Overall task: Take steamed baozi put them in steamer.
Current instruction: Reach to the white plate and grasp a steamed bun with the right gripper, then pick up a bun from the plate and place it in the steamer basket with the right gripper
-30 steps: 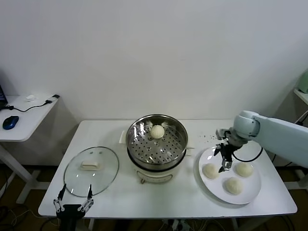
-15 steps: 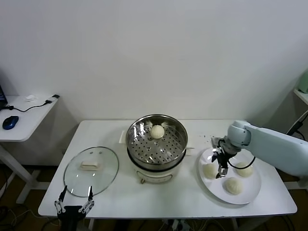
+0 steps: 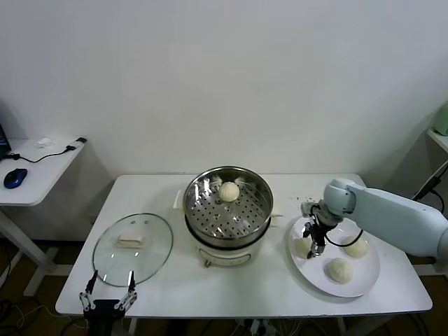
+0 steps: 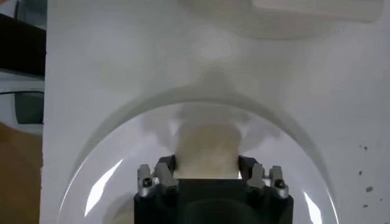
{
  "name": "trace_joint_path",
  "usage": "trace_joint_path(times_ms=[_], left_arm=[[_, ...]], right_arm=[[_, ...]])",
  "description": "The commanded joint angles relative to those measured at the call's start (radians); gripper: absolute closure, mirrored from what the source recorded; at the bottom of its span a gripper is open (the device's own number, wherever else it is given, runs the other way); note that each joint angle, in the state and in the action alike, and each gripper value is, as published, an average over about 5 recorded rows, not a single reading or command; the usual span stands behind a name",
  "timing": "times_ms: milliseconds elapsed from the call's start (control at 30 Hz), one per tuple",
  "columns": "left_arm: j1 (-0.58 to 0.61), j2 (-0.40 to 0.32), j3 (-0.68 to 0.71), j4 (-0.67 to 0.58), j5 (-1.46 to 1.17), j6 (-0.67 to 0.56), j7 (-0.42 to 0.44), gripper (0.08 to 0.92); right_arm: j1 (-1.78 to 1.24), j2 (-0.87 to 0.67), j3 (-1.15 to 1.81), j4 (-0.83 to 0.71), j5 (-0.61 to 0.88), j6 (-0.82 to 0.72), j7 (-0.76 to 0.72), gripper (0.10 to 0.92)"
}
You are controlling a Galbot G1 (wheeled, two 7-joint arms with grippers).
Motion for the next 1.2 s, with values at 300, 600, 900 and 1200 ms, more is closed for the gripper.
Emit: trace_joint_path(times_ms=[300,600,900,1200], left_arm=[[0.007,0.004,0.002,-0.001,0.001,-0.003,0.001,0.177],[0.004,-0.001,0.019,-0.013,0.013,0.0,0.002,0.177],[0.008,0.013,0.025,-0.017,0.004,-0.007,0.001,0.177],[0.015,0.015,0.036,-0.015,0.005,-0.014,-0.004,0.177]], right_arm=[[0.142,-0.034,-0.072,0.024,0.117,-0.006,0.0,0.421],[0.645,0.068,-0.399,-0.039,0.381,0.051,-0.048,0.423],[0.816,0.285,-0.461,-0.121,0.647,0.015,-0.061,0.423],[0.695,0.561,-0.382,-0.177,0.705,-0.051,-0.006,0.423]])
